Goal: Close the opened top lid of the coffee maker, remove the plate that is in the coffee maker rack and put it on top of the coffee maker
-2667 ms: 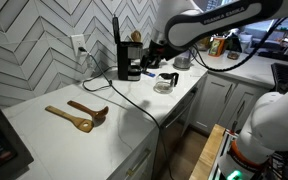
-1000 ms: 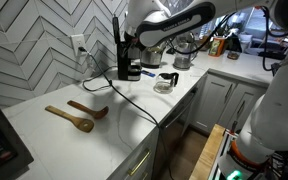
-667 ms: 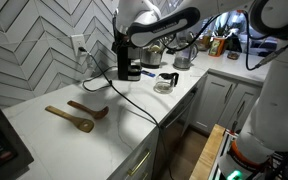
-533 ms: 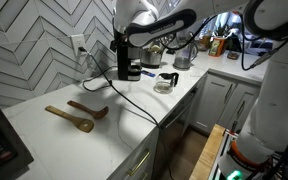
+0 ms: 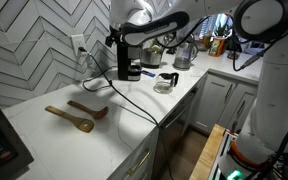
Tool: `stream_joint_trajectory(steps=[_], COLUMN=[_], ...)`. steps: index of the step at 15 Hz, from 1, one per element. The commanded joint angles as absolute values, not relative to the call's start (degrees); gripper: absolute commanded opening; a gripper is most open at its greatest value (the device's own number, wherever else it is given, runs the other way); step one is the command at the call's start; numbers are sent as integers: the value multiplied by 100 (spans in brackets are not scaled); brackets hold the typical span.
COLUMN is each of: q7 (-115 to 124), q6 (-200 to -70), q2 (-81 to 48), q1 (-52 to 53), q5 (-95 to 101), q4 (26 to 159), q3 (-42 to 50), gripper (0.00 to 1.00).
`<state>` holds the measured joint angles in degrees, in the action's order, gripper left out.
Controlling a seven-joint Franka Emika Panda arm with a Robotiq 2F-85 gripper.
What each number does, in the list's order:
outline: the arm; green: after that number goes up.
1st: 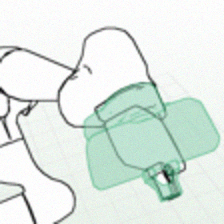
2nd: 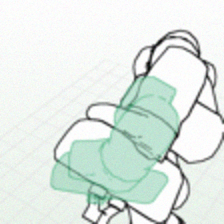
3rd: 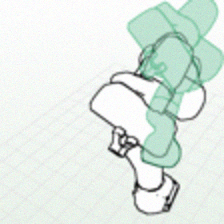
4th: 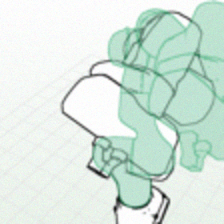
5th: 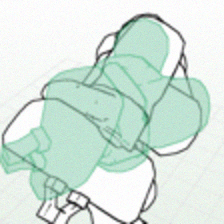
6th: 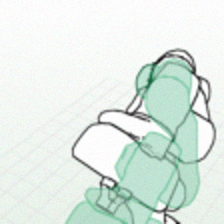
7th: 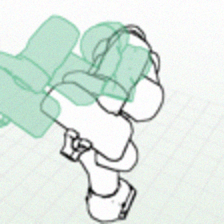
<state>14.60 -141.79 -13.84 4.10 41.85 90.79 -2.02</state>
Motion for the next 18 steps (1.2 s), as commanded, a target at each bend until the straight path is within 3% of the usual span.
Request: stream_joint_trajectory(steps=[1, 18], q7=[1511, 5569], q6=[-14274, -15059], q2=[-1358, -1308], q1=[527, 537], q5=[4279, 7590], q4=[9105, 9070], q3=[-28, 355], gripper=[100, 100])
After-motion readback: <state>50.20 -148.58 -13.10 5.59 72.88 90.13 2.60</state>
